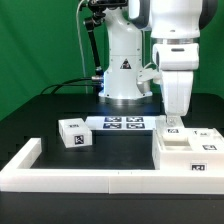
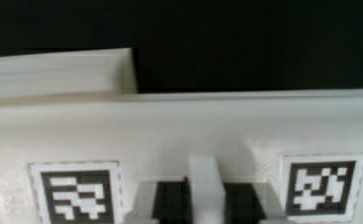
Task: Assemble cabinet
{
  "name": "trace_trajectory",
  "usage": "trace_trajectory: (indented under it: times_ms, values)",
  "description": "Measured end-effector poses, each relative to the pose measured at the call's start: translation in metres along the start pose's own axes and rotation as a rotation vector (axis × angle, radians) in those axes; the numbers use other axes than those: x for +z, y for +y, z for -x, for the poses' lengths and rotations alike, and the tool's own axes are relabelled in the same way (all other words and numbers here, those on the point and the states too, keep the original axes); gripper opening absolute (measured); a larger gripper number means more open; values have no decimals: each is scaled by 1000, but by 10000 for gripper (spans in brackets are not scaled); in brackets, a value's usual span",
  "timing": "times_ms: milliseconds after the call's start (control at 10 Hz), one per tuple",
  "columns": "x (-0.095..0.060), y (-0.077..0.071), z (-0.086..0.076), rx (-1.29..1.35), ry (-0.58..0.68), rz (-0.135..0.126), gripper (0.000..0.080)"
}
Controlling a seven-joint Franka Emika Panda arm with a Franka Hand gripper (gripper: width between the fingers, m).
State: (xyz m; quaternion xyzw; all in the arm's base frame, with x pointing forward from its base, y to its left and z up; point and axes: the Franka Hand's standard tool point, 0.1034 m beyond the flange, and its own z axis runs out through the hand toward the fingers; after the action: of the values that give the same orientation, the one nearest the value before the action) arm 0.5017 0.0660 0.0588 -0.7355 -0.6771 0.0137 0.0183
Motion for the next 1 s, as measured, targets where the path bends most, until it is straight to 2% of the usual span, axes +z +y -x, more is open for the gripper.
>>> trace_trajectory:
  times_ms: [200,1000]
  values:
    - [0,16,0,8,0,-4,70]
    - [-2,60,0,-9,21,38,70]
